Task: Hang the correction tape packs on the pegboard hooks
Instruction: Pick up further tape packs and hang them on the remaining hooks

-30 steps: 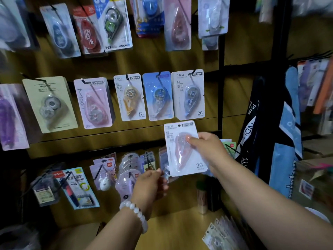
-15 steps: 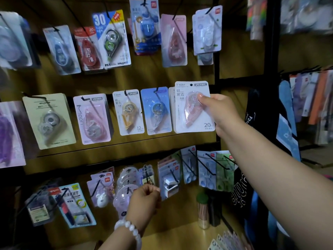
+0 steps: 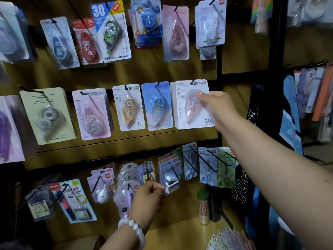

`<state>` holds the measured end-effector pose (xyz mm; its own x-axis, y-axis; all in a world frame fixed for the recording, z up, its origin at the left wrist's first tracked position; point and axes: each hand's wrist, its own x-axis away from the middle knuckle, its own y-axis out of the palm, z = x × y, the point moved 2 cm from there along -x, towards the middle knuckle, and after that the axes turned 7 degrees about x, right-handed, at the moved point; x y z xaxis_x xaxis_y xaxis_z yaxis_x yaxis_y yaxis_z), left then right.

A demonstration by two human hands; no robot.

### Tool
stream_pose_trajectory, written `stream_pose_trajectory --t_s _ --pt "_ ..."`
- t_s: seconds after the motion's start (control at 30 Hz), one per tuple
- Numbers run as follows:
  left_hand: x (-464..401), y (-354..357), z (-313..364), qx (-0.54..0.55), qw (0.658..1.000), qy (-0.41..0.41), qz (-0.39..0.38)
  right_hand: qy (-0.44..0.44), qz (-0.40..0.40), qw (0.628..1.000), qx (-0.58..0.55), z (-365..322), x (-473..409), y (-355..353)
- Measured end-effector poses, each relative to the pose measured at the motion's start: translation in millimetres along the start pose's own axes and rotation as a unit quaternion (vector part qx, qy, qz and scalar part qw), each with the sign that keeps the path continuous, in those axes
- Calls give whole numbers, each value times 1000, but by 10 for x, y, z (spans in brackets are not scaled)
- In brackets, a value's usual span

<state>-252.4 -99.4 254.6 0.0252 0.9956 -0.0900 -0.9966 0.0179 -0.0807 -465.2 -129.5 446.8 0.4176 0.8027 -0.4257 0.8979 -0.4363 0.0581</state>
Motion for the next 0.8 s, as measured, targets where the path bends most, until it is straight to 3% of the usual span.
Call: stream_pose_trajectory --t_s 0.43,0.8 --pt "-55 4 -153 -14 1000 7 -9 20 45 990 133 241 -282 200" --pt "26 10 -288 -62 998 13 -19 36 -45 972 227 777 301 81"
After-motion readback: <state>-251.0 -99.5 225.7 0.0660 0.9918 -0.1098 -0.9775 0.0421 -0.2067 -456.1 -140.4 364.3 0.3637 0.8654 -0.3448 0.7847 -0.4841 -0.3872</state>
